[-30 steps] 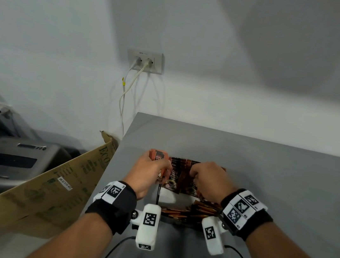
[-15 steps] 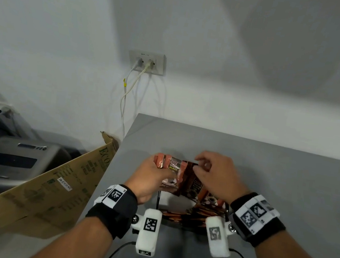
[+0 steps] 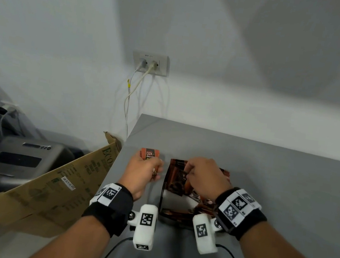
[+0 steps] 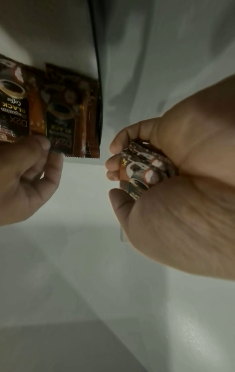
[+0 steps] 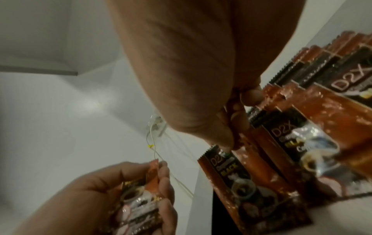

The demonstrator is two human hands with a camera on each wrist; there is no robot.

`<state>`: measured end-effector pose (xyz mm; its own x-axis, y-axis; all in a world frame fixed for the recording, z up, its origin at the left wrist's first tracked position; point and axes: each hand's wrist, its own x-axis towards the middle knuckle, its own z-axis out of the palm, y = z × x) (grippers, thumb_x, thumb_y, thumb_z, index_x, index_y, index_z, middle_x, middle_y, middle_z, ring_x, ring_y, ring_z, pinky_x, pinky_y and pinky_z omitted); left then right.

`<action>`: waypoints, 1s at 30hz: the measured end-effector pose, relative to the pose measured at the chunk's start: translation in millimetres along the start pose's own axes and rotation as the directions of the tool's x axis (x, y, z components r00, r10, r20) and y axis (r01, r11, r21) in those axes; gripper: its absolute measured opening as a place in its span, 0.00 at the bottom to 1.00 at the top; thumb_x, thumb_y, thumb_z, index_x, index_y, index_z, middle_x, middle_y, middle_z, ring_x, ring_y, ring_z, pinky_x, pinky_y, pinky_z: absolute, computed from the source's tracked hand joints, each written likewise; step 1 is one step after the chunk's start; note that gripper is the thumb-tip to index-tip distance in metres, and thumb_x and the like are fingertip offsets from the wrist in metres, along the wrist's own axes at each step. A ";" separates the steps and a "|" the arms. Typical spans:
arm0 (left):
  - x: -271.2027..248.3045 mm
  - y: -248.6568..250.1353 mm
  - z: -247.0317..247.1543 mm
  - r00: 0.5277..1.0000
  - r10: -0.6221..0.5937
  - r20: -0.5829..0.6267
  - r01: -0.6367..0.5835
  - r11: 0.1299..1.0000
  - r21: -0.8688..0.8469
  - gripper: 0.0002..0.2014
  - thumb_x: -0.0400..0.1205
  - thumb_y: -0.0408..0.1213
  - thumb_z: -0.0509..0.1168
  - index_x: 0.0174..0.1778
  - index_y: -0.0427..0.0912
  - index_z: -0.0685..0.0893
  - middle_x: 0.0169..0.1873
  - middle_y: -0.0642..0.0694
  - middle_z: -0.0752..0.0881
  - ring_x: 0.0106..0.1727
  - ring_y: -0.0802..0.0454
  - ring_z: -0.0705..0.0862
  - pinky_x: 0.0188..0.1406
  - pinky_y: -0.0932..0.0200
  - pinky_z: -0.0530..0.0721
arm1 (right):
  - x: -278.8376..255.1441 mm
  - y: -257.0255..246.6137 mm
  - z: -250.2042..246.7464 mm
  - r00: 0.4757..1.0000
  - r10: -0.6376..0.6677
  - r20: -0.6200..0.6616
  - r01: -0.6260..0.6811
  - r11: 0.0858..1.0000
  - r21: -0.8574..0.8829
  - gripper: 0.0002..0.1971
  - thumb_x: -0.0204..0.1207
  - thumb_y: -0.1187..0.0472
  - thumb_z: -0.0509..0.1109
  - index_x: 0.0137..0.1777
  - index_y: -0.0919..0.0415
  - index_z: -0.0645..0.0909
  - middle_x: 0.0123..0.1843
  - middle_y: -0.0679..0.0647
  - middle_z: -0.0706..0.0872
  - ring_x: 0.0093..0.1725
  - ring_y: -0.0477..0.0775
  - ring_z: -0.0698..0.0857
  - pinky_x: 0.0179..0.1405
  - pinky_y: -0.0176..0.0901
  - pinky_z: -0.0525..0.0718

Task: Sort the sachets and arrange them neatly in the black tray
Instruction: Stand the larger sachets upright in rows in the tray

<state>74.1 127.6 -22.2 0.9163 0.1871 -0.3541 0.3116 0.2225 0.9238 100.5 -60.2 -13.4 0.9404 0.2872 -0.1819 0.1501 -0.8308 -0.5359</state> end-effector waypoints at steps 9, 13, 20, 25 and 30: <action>-3.5 -1.9 -4.3 0.999 -0.031 0.043 0.030 0.999 0.034 0.08 0.81 0.25 0.66 0.50 0.43 0.82 0.37 0.43 0.84 0.38 0.49 0.83 0.35 0.56 0.82 | 12.0 -8.8 19.5 0.997 -0.053 0.057 0.062 0.981 -0.182 0.13 0.77 0.72 0.64 0.51 0.56 0.87 0.47 0.56 0.90 0.44 0.58 0.88 0.40 0.47 0.85; -3.2 -2.7 -4.8 0.997 -0.047 0.058 0.044 0.998 0.047 0.08 0.81 0.26 0.66 0.50 0.44 0.82 0.37 0.43 0.84 0.38 0.50 0.83 0.35 0.56 0.82 | 12.9 -8.8 18.1 0.997 -0.041 0.063 0.052 0.982 -0.179 0.15 0.78 0.73 0.62 0.52 0.58 0.87 0.47 0.57 0.89 0.42 0.59 0.87 0.39 0.48 0.86; -2.9 -3.2 -4.2 0.995 -0.060 0.083 0.056 0.997 0.053 0.07 0.81 0.26 0.66 0.51 0.42 0.81 0.39 0.40 0.83 0.38 0.49 0.82 0.34 0.56 0.81 | 15.2 -8.2 15.7 0.997 -0.040 0.061 0.051 0.982 -0.183 0.14 0.78 0.73 0.63 0.53 0.58 0.87 0.48 0.57 0.89 0.44 0.59 0.88 0.46 0.55 0.90; -4.8 -3.6 -1.5 0.993 -0.073 0.091 0.069 0.996 0.048 0.07 0.81 0.25 0.64 0.48 0.41 0.79 0.39 0.37 0.82 0.37 0.47 0.82 0.35 0.54 0.81 | 13.1 -5.8 19.4 0.997 -0.075 0.025 0.079 0.972 -0.222 0.16 0.78 0.73 0.62 0.53 0.56 0.88 0.47 0.56 0.90 0.42 0.58 0.87 0.40 0.49 0.88; -4.6 -4.4 -1.4 0.991 -0.110 0.078 0.110 0.994 -0.007 0.12 0.81 0.24 0.57 0.55 0.37 0.82 0.41 0.37 0.87 0.38 0.44 0.88 0.46 0.45 0.86 | 10.1 -1.6 20.8 0.995 -0.097 -0.004 0.095 0.983 -0.156 0.16 0.79 0.72 0.64 0.55 0.55 0.88 0.52 0.55 0.90 0.47 0.56 0.87 0.49 0.49 0.88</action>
<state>68.1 127.1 -24.8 0.8934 0.0866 -0.4408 0.4090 0.2489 0.8779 103.4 -46.0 -31.4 0.9228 0.3642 -0.1255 0.2845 -0.8640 -0.4154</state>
